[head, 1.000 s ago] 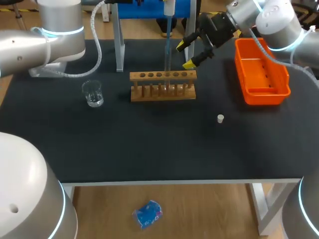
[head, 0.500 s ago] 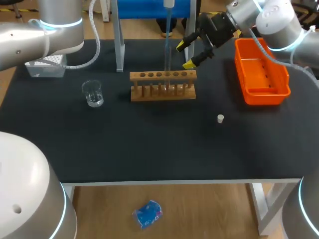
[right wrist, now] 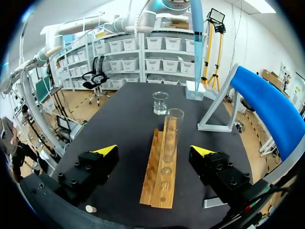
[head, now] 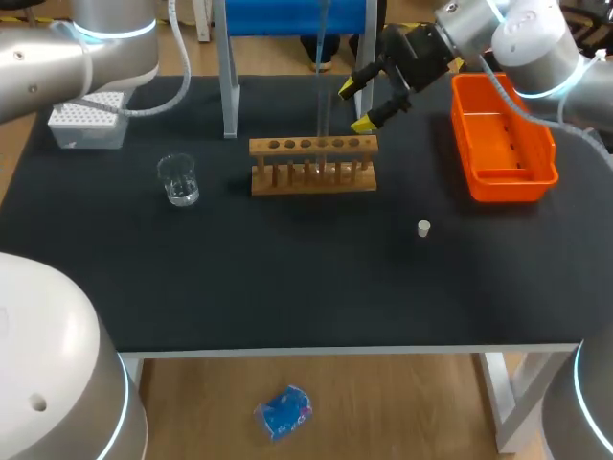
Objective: Invert the test tube, pick up the pipette, mount the tip to pipette, aspirate from beaker and dispense into the tube, eject the tip, return the pipette, and cap with the stopper.
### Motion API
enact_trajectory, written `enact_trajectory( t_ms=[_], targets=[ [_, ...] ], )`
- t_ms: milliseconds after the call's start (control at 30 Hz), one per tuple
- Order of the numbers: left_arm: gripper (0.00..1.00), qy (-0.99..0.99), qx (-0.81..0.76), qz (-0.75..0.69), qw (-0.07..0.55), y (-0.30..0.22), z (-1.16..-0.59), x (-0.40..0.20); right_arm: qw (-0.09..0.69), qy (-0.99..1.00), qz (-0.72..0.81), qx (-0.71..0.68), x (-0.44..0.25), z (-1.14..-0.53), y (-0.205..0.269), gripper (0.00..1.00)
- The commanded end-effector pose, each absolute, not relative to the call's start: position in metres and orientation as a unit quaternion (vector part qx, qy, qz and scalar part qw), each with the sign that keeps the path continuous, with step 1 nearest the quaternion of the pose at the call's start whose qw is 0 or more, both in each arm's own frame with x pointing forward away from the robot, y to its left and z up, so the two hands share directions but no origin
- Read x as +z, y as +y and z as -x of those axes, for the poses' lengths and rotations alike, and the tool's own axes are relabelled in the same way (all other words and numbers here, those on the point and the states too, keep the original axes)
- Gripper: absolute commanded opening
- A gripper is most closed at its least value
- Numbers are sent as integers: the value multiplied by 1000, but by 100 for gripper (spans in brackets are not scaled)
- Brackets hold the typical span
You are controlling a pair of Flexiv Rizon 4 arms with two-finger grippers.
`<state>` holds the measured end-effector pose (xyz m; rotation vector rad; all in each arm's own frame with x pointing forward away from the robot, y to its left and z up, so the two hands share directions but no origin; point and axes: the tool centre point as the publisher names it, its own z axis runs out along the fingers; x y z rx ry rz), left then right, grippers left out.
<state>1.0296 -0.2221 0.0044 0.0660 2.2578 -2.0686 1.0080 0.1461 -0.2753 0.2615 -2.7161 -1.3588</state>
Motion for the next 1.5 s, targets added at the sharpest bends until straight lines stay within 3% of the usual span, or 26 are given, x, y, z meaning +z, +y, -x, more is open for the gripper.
enact_trajectory(
  t_ms=[33,533,967,1500],
  targets=[
    [0,739,-672,-25,36,-223,-1032,10,48,-891,-87,-444,-274,-1009,145,100],
    [0,738,-674,-25,29,-229,-1023,17,48,-891,-87,-444,-274,-1009,145,100],
    [0,749,-662,-23,20,-245,-963,48,41,-889,-91,-448,-271,-1007,143,100],
    [0,755,-654,-41,23,-259,-872,32,-21,-852,-92,-515,-220,-921,103,100]
  ],
)
